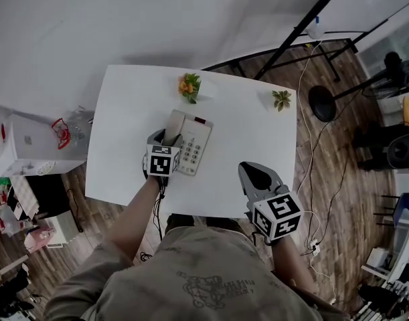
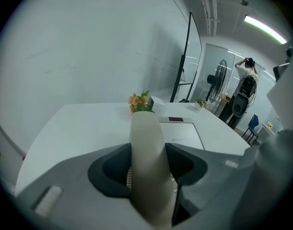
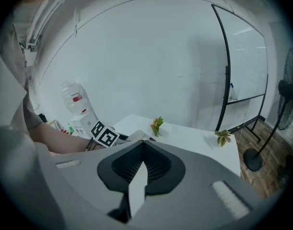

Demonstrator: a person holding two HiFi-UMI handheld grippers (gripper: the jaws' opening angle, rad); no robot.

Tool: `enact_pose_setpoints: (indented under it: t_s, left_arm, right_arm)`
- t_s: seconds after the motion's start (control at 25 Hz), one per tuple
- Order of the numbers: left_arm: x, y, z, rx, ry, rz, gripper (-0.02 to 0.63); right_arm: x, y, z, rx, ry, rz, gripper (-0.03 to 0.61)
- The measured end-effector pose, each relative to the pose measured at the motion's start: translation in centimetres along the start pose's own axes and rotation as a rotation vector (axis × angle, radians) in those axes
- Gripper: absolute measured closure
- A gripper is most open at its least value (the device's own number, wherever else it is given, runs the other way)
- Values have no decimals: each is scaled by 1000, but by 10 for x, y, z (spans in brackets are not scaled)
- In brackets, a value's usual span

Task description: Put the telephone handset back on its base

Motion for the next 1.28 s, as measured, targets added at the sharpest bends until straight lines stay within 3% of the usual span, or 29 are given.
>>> enact_pose_setpoints:
  t_s: [0.12,0.2,0.28,0.52,0.68,0.88,1.28]
  left_arm:
    - [1,-5,-3,-7,-58,20,374]
    - [3,-7,-6,8,-92,54,322]
    - [5,-1,-9,20,-105,66,308]
    - [-5,40,-13,-4,-122,17,308]
    - [-1,56,-11,-16,-149,25,319]
    - [20,35,-5,-40,-201,124,342]
    - [25,23,-2,-31,-176,135,396]
  right_arm:
    - [2,3,1,-1,3,-5,549]
    - [1,6,1,-2,8,-12,549]
    - [-1,10,2,-4,16,-24,549]
    - [-13,21,2,-17,47,-80,549]
    - [-22,31,9,-29,69,-118,549]
    - [-21,35,16,-39,75,-126,549]
    - [-3,37,14,-29,47,-84,549]
Point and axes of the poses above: the fingertips, and each gripper's own axes: y backward along the fingers, z to its left, x out of its underside, the point moved 7 cm from there along y, backward along the fingers, and after that the axes turned 7 degrees about z, right-handed, at the moved point
